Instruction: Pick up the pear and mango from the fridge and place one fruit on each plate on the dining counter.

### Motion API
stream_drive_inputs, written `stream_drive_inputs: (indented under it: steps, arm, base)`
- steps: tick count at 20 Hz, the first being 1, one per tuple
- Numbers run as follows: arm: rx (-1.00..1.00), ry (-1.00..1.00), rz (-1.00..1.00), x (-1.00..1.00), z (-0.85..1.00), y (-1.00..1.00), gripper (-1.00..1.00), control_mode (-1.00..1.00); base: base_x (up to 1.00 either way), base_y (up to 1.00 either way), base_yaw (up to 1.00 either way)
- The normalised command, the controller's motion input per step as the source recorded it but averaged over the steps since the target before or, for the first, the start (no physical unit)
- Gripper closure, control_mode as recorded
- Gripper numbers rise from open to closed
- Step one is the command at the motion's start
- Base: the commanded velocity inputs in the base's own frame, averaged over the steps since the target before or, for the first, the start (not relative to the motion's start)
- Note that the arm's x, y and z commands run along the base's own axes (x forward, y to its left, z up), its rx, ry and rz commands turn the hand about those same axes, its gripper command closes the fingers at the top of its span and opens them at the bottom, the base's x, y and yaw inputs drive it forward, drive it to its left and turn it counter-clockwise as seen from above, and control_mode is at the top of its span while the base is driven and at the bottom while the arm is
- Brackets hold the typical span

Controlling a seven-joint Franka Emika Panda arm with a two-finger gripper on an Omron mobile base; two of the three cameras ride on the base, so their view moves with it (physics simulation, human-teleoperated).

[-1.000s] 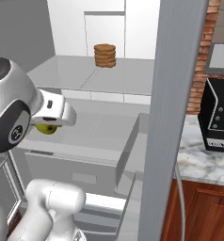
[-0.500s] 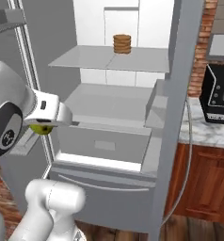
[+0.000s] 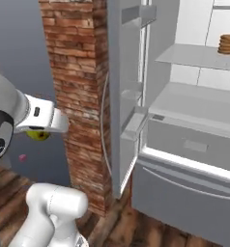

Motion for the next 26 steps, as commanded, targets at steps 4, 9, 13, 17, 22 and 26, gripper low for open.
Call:
stream_drive_inputs:
  steps: [4,9,13,17,22,26]
  arm:
    - [0.0,0.0,0.0,0.0,0.0,0.0,1.0,1.0]
    - [0.0,0.0,0.0,0.0,0.0,0.0,1.0,1.0]
    - [0.0,0.0,0.0,0.0,0.0,0.0,1.0,1.0]
    - [0.0,0.0,0.0,0.0,0.0,0.0,1.0,1.0]
    - [0.0,0.0,0.0,0.0,0.0,0.0,1.0,1.0]
    - [0.0,0.0,0.0,0.0,0.0,0.0,1.0,1.0]
  base:
    - [-0.01,0.52,0.91]
    - [0.04,0.52,0.88]
    - [0.13,0.65,0.78]
    - [0.09,0.66,0.79]
    - [0.28,0.63,0.75]
    - [0.74,0.36,0.73]
